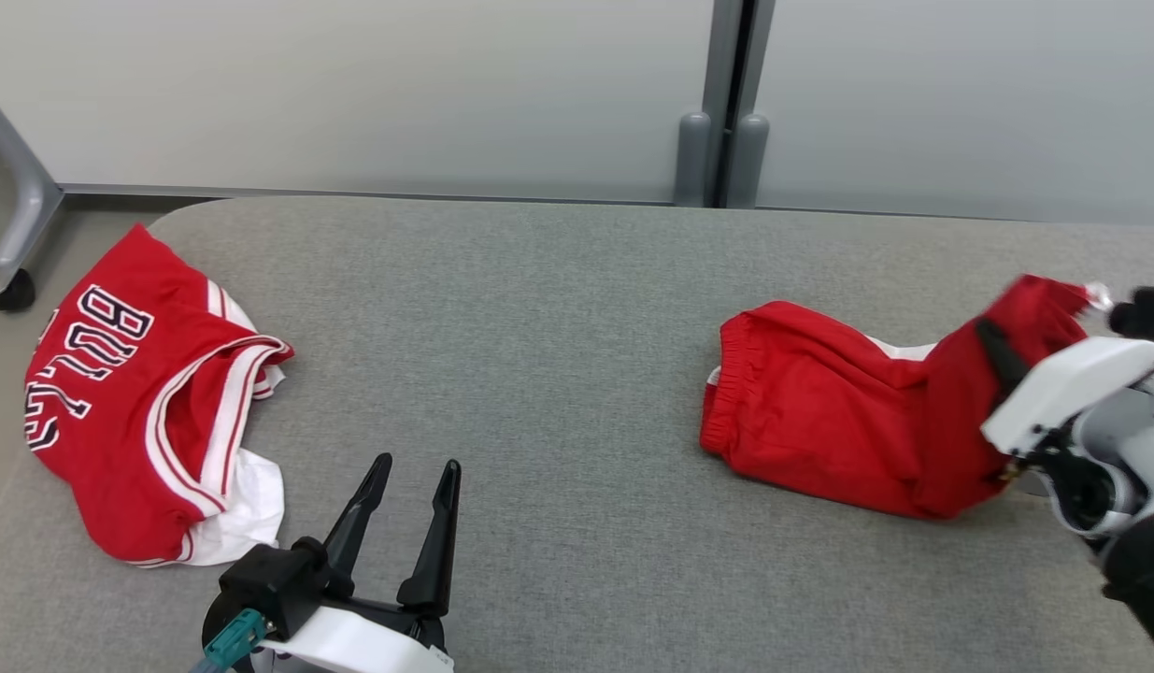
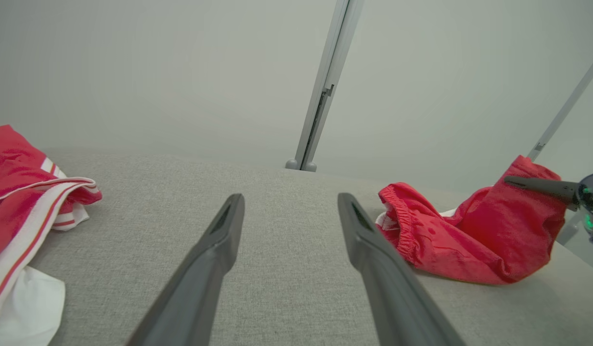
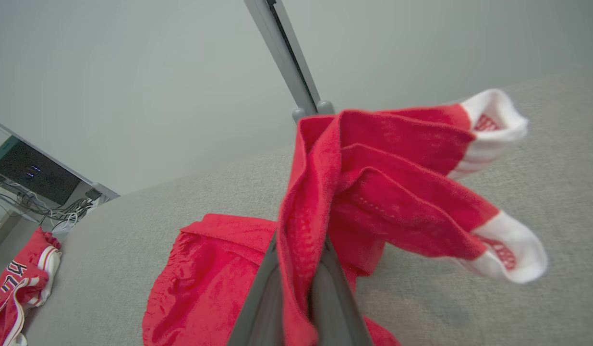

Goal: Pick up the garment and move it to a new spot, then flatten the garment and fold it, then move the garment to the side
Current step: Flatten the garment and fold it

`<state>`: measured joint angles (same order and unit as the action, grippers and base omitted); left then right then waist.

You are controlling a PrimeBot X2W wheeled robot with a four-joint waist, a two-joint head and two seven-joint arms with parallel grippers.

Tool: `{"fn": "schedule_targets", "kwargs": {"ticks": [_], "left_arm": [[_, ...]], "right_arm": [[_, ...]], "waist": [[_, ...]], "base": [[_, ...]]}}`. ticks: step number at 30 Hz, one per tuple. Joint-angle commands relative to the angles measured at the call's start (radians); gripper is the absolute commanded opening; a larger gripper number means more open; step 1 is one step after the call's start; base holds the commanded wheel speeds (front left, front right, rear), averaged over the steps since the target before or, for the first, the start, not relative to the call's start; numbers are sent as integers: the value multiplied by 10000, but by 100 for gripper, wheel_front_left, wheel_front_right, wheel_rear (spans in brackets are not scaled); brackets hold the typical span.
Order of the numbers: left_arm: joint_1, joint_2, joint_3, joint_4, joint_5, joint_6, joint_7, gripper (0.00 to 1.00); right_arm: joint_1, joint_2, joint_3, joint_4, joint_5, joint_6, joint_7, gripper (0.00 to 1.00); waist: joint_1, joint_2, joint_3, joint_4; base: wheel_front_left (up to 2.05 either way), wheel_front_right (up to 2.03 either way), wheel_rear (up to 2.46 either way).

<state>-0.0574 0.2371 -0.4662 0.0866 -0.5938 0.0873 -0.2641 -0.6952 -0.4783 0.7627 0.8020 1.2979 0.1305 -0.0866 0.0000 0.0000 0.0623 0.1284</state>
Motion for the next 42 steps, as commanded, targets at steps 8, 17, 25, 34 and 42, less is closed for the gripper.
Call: {"fn": "schedule_targets", "kwargs": {"ticks": [8,17,25,34,42], "left_arm": [[-95,-81,-63,341,104,-131,9,100],[-235,-225,-46,591,83,-236,5,100],[-187,-344,145,707,159,-273,1,100],[143,-381,435,683,239,-251,-1,100],[456,-449,710,525,322,-198,0,100]], "right_arm": [[-707,1269,1014,817,-318,7,949,0],[-948,1972,1378,1815,-120,7,1077,0],[-1083,2178,1876,1958,-322,7,1044,100],[-740,1755,2340,398,-491,5,-6,100],[27,500,2027,-1630,-530,7,-1519,100]], "waist": [[0,0,-82,767],[0,0,98,1356],[0,0,119,1250],[0,0,-401,588],[0,0,-659,-79]], "base": [[0,0,0],[0,0,0],[0,0,0],[0,0,0],[0,0,0]]}}
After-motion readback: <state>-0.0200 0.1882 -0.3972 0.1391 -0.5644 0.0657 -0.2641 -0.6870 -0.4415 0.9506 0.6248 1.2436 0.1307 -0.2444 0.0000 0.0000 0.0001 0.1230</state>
